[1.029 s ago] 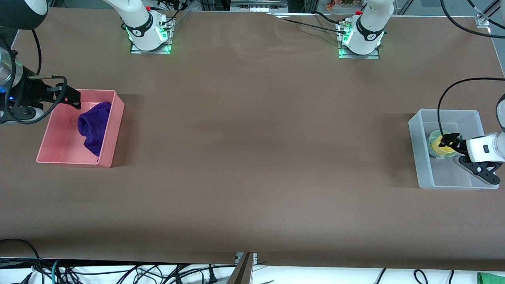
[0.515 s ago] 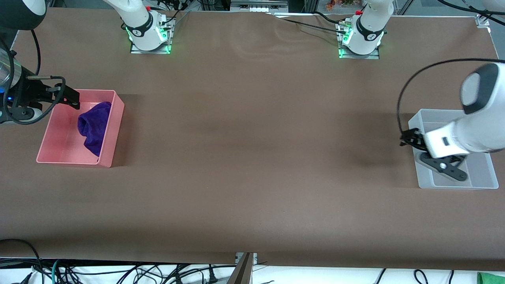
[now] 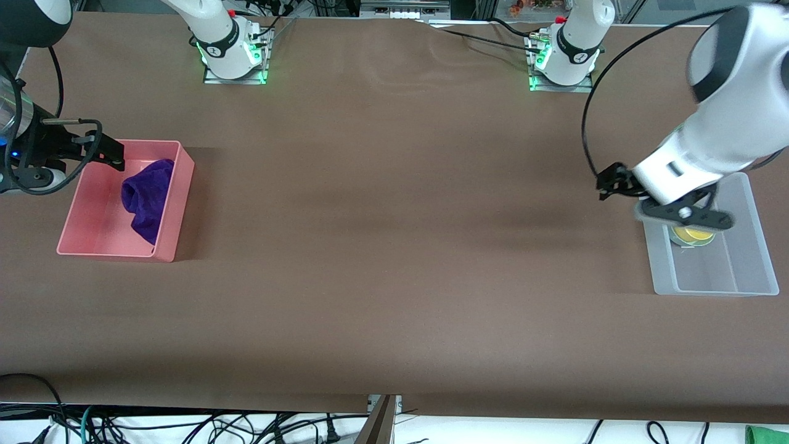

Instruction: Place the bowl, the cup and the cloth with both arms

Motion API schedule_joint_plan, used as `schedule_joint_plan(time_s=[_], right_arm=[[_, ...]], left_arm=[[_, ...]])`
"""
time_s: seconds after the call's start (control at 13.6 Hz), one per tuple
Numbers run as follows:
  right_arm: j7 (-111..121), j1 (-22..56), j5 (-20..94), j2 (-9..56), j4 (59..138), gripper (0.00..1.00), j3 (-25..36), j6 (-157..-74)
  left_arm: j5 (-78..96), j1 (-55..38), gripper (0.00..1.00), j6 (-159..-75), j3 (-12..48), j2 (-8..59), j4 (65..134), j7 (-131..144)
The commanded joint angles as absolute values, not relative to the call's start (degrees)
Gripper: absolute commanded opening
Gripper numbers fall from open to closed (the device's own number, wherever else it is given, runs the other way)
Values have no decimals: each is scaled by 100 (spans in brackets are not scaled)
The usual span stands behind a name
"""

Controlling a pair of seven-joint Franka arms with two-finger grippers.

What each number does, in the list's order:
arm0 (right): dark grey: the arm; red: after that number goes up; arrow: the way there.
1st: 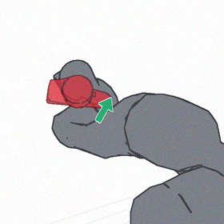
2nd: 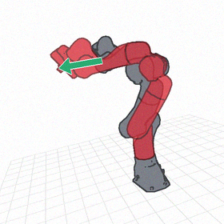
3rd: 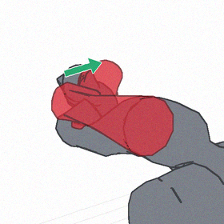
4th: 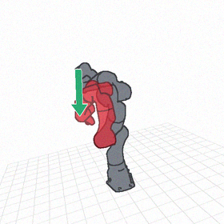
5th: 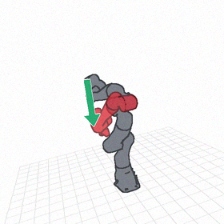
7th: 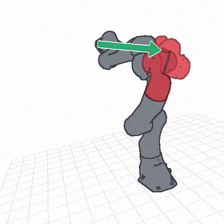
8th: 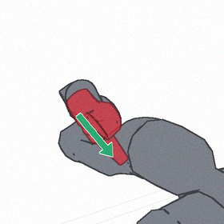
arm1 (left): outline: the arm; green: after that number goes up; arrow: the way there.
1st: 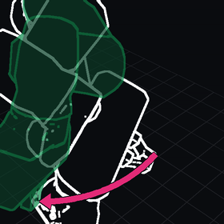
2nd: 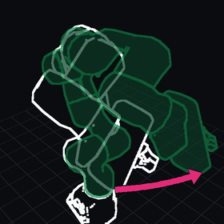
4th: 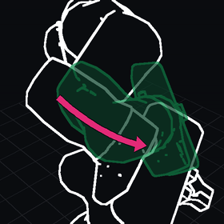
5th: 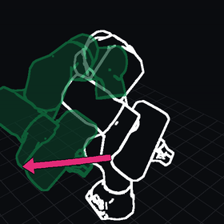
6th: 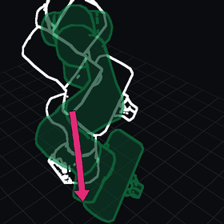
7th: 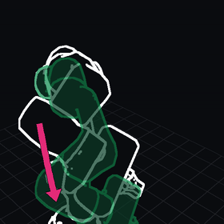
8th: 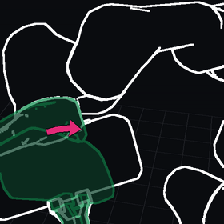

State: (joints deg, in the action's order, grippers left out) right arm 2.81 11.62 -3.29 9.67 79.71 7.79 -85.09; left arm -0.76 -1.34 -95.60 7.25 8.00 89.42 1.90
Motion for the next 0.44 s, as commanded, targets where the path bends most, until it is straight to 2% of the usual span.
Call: schedule_joint_plan(time_s=[0.0, 0.37], right_arm=[[237, 1160, -316, 932, 7989, 100, 765, -8490], [237, 1151, -316, 940, 7989, 100, 773, -8508]], left_arm=[[123, -308, 100, -10071, 466, -296, 10332, 413], [185, -281, 100, -10125, 466, -360, 10477, 396]])
